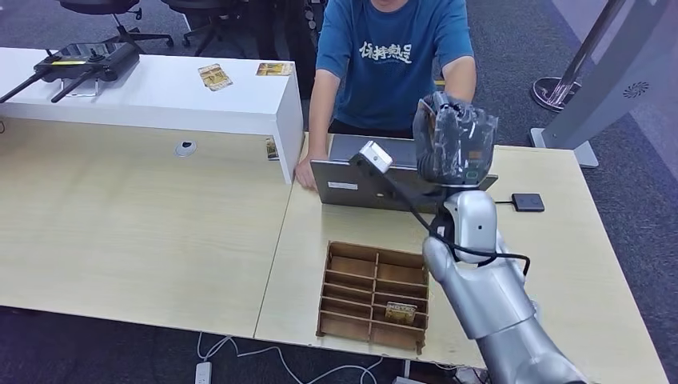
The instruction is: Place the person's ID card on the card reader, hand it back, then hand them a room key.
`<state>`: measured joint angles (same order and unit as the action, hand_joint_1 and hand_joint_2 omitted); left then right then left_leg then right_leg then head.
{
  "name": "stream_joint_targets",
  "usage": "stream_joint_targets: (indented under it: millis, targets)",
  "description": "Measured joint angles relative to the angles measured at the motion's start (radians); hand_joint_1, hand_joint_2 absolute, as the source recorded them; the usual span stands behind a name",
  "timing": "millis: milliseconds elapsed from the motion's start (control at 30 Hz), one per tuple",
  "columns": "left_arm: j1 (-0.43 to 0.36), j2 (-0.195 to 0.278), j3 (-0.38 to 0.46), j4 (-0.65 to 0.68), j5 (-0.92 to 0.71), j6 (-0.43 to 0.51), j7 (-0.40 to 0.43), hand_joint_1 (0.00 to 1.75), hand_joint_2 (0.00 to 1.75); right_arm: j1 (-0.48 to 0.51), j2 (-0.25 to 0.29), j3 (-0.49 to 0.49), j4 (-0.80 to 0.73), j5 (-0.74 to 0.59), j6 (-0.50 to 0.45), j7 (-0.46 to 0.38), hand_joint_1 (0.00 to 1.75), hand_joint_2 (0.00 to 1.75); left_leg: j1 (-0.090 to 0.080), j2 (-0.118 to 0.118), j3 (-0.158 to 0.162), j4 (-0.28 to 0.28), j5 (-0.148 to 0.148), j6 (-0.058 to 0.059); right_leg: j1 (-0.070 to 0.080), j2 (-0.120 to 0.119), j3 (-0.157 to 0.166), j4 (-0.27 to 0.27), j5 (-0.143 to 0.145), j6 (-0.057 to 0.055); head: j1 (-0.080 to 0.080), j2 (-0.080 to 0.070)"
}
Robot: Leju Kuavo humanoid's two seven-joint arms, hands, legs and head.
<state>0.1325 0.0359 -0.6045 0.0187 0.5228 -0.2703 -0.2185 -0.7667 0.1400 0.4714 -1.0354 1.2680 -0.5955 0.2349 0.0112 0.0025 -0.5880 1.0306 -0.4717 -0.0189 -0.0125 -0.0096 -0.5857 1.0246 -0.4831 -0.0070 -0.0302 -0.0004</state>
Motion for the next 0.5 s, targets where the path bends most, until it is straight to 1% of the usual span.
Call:
stream_joint_targets:
  millis: [67, 133, 500]
  targets:
    - [-0.002, 0.003, -0.003, 0.000, -0.007, 0.001, 0.000, 0.00, 0.00, -0.048, 0.007, -0.007, 0.059, -0.002, -0.012, -0.005, 1.69, 1.75, 0.000, 0.000, 0.000, 0.000, 0.001, 0.000, 0.000, 0.000, 0.000, 0.000, 0.001, 0.000, 0.000, 0.000]
    - [-0.002, 0.004, -0.003, 0.000, -0.011, 0.004, 0.000, 0.00, 0.00, -0.066, 0.009, -0.009, 0.088, -0.001, -0.014, -0.002, 1.69, 1.75, 0.000, 0.000, 0.000, 0.000, 0.001, 0.000, 0.000, 0.000, 0.000, 0.000, 0.001, 0.000, 0.000, 0.000]
    - [-0.004, 0.005, -0.003, 0.000, -0.017, 0.006, 0.000, 0.00, 0.00, -0.089, 0.010, -0.016, 0.148, 0.000, -0.014, 0.006, 1.70, 1.75, 0.000, 0.000, -0.001, 0.000, 0.000, -0.001, 0.000, 0.001, -0.001, 0.000, 0.000, 0.000, 0.000, 0.000]
